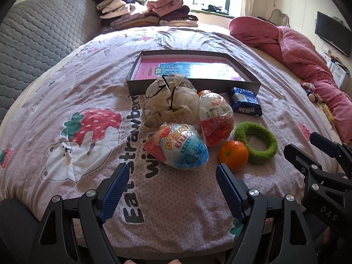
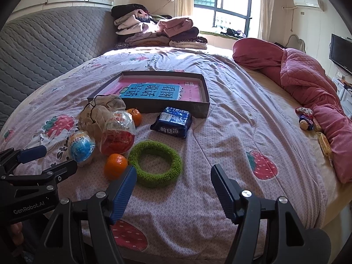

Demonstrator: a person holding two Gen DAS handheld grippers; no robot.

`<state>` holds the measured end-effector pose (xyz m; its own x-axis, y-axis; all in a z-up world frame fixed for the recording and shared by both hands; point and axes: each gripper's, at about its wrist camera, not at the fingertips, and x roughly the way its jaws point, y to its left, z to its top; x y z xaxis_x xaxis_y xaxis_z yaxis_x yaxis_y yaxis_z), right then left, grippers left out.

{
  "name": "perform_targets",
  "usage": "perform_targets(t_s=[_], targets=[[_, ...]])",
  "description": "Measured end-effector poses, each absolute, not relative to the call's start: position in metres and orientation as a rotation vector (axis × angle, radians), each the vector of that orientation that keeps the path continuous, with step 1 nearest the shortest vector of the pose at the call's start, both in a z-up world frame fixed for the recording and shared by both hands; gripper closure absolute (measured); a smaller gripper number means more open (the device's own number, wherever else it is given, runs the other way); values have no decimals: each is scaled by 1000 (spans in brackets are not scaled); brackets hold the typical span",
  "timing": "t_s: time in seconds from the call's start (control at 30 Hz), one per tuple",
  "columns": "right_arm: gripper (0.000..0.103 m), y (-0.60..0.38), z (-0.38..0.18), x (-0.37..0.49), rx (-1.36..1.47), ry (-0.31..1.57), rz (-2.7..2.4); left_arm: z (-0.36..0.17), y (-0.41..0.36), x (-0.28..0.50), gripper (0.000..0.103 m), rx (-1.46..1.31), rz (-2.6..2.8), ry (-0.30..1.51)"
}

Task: Organize objects
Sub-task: 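Grasp the blue-wrapped egg with the left tool while the right tool grasps the green ring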

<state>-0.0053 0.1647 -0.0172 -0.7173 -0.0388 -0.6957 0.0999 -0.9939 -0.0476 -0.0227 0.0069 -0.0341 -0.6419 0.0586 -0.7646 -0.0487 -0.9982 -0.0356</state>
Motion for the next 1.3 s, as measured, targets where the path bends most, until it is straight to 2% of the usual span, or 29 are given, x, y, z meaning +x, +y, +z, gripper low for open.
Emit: perform_targets(t_s=[0.87, 1.3], targets=[[34, 168, -48, -47, 1237, 159, -2814, -60, 6, -61, 21, -1342, 2789, -48], [34, 178, -64, -68, 1322, 69, -2777, -75, -4, -84, 21, -1394, 2787, -73]])
